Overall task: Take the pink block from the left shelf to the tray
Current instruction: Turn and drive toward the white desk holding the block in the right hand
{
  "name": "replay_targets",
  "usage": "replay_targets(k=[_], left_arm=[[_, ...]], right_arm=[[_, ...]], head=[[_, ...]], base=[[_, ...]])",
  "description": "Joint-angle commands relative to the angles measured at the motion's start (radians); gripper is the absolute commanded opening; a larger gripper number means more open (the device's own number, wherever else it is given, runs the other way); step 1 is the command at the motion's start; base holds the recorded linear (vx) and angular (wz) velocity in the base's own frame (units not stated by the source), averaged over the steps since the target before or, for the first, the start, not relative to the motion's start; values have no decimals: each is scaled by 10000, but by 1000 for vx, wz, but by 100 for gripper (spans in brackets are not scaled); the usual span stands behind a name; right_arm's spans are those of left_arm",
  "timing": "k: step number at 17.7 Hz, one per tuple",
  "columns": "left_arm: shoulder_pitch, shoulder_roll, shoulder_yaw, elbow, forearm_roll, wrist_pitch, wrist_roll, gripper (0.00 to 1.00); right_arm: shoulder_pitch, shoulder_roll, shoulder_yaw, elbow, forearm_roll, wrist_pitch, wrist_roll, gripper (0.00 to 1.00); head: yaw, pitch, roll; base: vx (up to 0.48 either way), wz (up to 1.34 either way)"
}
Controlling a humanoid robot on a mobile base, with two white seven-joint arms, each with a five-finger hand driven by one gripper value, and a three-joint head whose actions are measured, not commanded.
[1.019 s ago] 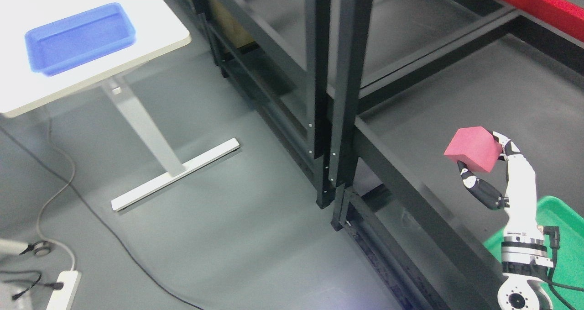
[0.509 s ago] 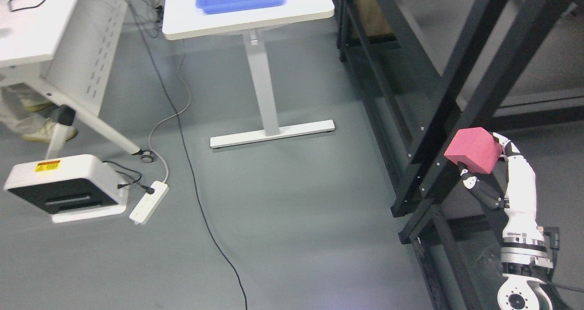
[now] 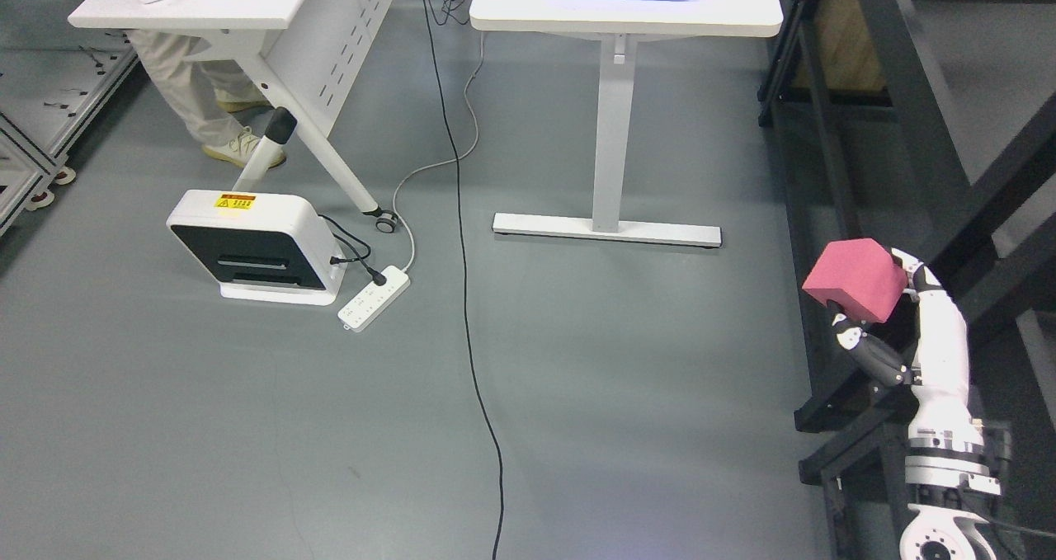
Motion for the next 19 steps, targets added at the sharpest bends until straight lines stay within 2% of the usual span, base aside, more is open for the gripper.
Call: replay_targets(k=[1, 19], left_arm=[[91, 175, 0, 0, -15, -7, 2, 100], [91, 175, 0, 0, -15, -7, 2, 100]], right_arm=[[132, -170, 117, -174, -67, -19, 21, 4], [102, -170, 163, -159, -67, -81, 51, 5]], head=[[0, 0, 0], [0, 1, 0]], base=[[-31, 282], [14, 64]])
